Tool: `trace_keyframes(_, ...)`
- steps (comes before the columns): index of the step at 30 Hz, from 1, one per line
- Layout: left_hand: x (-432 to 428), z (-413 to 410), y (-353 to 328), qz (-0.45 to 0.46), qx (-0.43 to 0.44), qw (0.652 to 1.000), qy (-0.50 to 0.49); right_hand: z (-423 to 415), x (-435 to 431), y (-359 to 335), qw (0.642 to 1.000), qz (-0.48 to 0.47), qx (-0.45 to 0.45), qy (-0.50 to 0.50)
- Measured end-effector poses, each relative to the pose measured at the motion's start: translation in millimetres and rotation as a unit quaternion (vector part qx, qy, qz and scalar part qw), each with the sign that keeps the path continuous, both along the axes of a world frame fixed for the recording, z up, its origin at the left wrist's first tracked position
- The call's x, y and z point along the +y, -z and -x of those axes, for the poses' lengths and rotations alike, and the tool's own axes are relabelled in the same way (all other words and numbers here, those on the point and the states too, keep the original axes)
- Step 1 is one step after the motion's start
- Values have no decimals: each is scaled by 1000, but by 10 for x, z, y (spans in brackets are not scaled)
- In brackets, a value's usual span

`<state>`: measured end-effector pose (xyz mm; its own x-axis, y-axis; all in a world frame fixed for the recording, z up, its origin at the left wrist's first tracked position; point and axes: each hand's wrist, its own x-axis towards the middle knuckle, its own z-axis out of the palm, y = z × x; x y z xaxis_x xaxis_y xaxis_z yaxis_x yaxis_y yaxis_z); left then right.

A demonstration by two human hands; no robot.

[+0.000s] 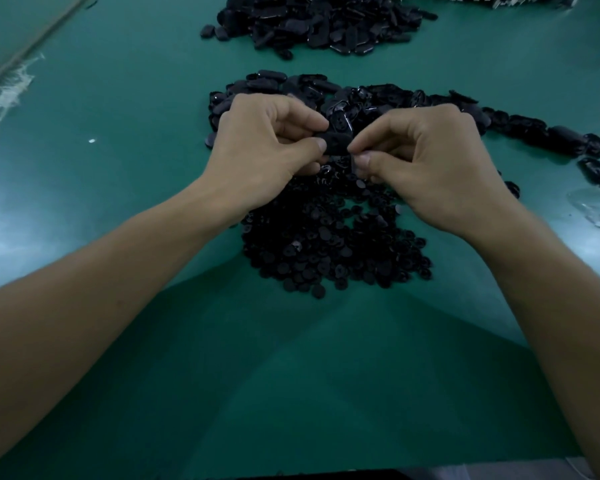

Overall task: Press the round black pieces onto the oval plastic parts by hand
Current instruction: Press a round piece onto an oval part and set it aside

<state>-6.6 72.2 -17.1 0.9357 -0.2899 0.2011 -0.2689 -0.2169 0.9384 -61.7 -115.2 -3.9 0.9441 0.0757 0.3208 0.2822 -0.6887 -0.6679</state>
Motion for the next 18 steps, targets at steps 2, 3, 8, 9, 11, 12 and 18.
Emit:
trace_keyframes(2,4,1,2,-2,0,1000,0,8,9,-4,1000,2,-17,9)
trace_keyframes(3,6,1,1,-3,1,1000,1,10,9,-7,1000,1,-27,14)
trace_keyframes(8,-3,11,5,-2,9,1000,4,20,14,-23,997,-19,-65,34)
trace_keyframes(9,-5,12,3,1,11,1000,6,19,20,-23,997,-28,-64,34)
trace_keyframes(11,-12,19,-2,7,13,1000,12,14,34,-15,997,-34,-61,38)
trace_keyframes(12,-16,25,-6,11,13,1000,15,10,44,-11,997,-34,-58,41)
trace_keyframes(18,-36,61,-29,34,0,999,34,-5,103,10,996,-75,-19,49)
